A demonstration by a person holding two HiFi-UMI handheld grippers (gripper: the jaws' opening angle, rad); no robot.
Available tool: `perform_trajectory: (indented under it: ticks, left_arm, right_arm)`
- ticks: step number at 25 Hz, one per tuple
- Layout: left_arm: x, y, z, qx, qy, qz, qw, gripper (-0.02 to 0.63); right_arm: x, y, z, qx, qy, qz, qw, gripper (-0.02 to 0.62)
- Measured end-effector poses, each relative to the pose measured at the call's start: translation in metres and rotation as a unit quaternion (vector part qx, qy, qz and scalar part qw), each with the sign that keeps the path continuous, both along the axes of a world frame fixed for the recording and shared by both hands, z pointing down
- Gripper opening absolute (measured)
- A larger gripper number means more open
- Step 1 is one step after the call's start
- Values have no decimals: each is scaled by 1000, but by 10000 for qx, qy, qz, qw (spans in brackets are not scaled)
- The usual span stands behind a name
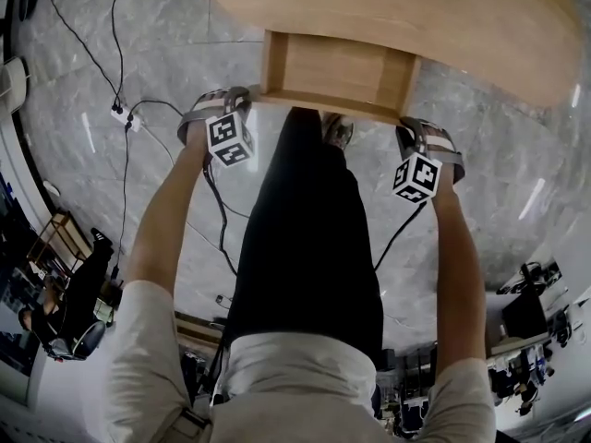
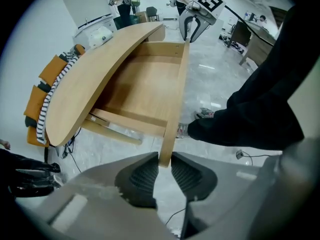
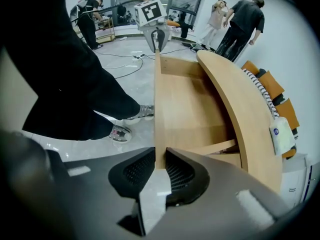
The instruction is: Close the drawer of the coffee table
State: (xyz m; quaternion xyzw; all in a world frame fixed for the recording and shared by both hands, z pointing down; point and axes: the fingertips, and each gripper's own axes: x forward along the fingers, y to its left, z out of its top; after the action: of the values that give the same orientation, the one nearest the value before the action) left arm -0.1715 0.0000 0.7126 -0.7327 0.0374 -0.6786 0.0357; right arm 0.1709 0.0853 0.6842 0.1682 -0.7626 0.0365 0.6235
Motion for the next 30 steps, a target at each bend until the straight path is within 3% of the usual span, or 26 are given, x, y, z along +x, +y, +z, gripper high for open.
perform_trajectory:
  ticks: [6, 30]
  left_arm:
    - [13, -16, -7, 8, 303, -99, 9995, 106]
    - [29, -59, -11, 66, 580, -244, 9980, 106]
  right_arm:
    - [7, -22, -2, -76, 141, 87, 9998, 75]
    - [22, -67, -4, -5, 332, 92, 9994, 75]
